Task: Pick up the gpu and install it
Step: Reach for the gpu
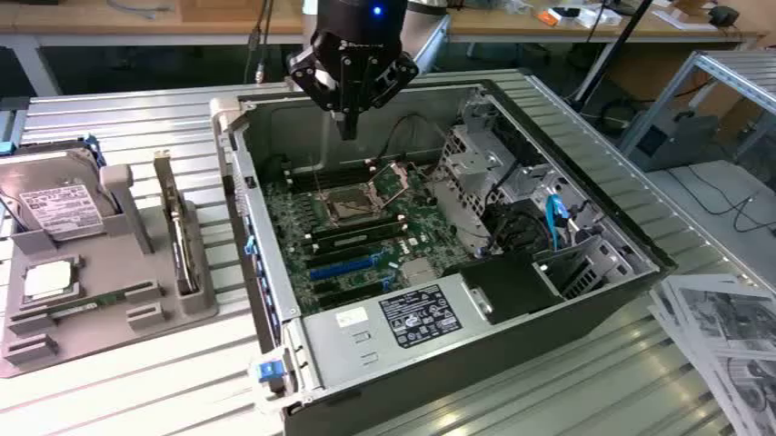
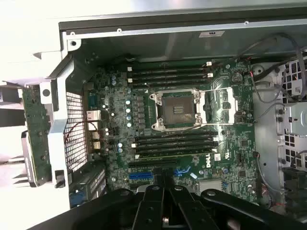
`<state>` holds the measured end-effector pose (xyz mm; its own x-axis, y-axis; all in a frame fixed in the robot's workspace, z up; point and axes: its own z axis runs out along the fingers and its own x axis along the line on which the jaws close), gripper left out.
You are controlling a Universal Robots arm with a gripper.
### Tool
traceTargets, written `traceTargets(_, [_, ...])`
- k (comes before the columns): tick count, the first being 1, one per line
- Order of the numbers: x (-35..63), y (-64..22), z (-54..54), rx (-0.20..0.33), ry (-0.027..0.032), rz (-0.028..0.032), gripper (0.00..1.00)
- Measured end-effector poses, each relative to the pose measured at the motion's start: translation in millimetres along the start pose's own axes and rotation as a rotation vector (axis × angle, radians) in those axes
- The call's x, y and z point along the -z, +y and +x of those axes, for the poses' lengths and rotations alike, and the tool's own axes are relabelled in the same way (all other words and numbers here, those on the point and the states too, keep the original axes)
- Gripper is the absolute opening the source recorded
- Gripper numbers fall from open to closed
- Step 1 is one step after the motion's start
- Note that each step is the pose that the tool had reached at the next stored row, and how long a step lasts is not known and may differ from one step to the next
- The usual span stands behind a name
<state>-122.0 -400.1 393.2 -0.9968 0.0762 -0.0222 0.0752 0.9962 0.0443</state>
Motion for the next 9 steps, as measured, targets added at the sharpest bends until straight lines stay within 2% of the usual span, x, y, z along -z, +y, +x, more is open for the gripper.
traceTargets(9, [0.3, -0.3, 2.7, 0.0, -0.0005, 0.0002, 0.11])
